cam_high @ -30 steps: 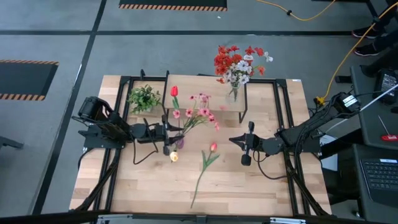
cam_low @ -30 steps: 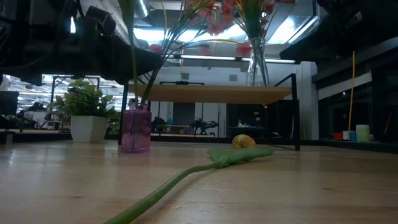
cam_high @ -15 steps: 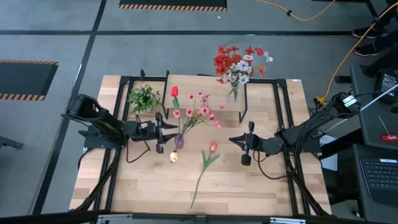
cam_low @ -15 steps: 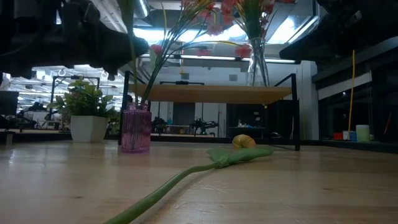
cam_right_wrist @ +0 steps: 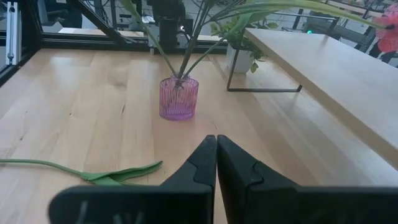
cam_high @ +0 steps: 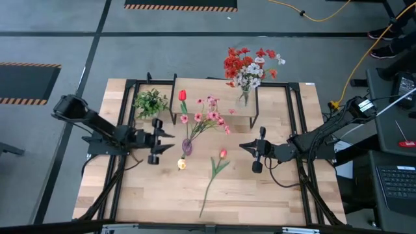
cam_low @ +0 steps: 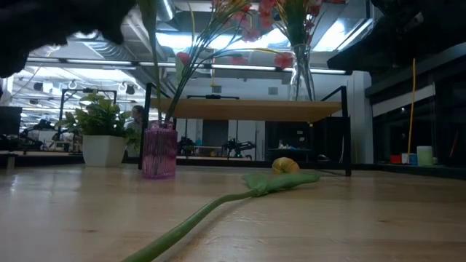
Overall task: Pick and place flowers into a vace then onto a shelf
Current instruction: Put the pink flower into the purple vase
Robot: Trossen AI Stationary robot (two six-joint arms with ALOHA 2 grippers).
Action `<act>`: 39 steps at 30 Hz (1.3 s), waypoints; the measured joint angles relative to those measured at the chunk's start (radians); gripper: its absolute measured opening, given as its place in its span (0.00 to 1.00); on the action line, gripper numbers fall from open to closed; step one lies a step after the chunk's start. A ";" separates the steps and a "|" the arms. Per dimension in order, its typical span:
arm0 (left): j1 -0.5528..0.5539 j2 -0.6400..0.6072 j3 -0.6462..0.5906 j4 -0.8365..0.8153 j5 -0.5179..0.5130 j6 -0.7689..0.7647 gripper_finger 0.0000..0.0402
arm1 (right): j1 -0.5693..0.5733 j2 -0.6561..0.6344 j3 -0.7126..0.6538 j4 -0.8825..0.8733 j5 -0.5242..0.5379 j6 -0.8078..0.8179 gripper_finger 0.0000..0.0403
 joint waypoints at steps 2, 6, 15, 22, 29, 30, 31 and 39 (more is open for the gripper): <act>-0.033 -0.030 0.021 0.000 0.046 0.046 0.33 | 0.000 0.000 0.000 0.000 0.000 0.000 0.04; -0.103 -0.069 0.096 -0.106 0.072 0.102 0.26 | 0.000 0.000 0.000 0.000 0.000 0.000 0.04; -0.240 -0.059 0.450 -0.849 -0.038 0.112 0.04 | -0.006 0.000 0.000 0.016 0.008 -0.017 0.04; -0.346 -0.035 0.599 -0.919 -0.187 0.272 0.01 | -0.006 0.000 0.000 0.015 0.008 -0.002 0.04; -0.402 0.030 0.688 -0.946 -0.158 0.283 0.01 | -0.006 0.000 0.000 0.001 0.000 -0.002 0.04; -0.410 0.053 0.708 -0.958 -0.192 0.282 0.00 | -0.006 0.000 0.000 0.001 0.000 -0.002 0.04; -0.420 0.076 0.733 -0.983 -0.241 0.272 0.00 | -0.006 0.000 0.000 0.001 0.000 -0.003 0.04; -0.493 0.299 1.004 -1.355 -0.607 -0.097 0.00 | -0.006 0.000 0.000 -0.001 -0.002 -0.007 0.04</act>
